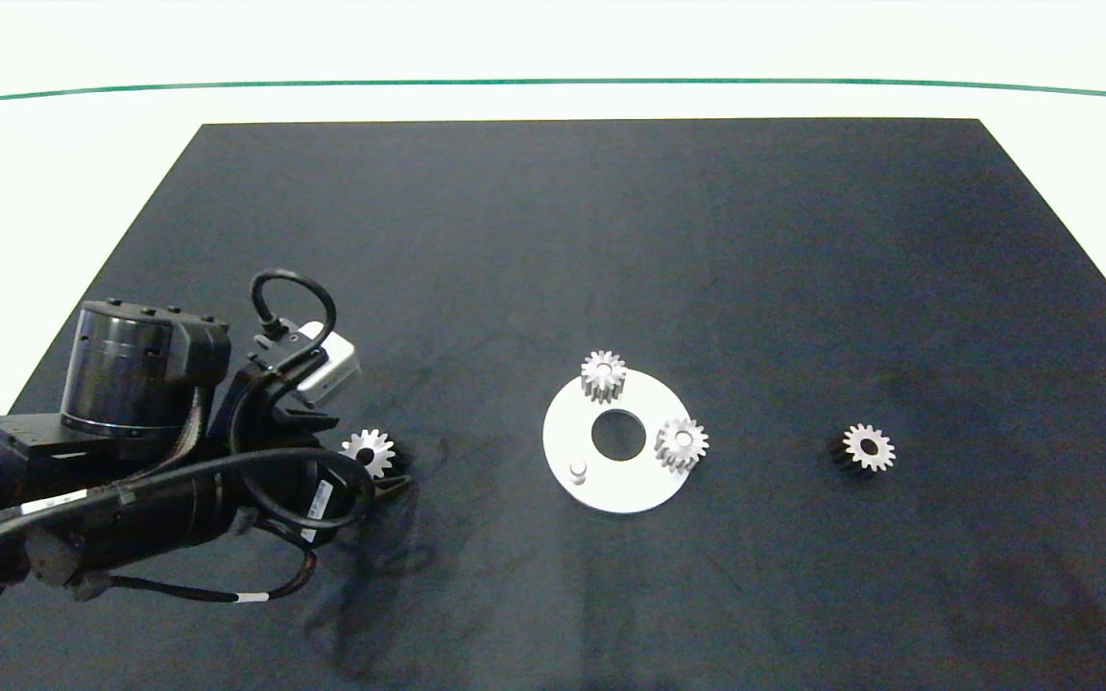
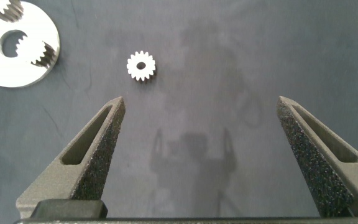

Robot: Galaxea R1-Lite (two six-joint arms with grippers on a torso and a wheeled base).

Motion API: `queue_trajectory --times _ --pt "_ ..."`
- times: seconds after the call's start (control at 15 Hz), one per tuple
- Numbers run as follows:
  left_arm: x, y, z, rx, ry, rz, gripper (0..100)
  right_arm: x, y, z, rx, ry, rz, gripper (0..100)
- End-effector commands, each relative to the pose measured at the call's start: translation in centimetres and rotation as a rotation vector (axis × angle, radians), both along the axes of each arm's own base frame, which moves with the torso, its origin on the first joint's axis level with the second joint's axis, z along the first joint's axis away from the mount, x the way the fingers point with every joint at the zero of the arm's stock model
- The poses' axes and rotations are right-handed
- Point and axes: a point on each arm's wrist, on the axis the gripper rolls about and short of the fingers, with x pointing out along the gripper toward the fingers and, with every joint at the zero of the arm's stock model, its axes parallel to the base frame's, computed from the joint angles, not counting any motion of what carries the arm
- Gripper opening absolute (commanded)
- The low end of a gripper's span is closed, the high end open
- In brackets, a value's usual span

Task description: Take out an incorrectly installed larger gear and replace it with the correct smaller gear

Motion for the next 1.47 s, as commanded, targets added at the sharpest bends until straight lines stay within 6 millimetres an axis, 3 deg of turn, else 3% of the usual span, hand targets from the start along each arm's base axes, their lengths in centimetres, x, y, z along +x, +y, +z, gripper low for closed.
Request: queue_trajectory --times 0.07,0.53,0.87,1.47 --pt "-2.9 1.2 2.9 -0.049 -0.082 0.01 100 1.1 0.2 -0.3 -0.011 0.048 0.005 100" --pt "-10.4 5.8 6.9 -0.153 -0.187 0.158 100 4.4 1.4 -1.5 -0.079 0.178 0.089 100" --pt "-15.0 7.3 8.7 -0.218 -0.218 0.205 100 7.4 2.0 -2.6 -0.08 0.275 0.118 100" --pt "-16.9 7.8 8.6 -0.244 -0.269 0.227 100 12.5 3.7 -5.4 -0.12 0.348 0.113 100"
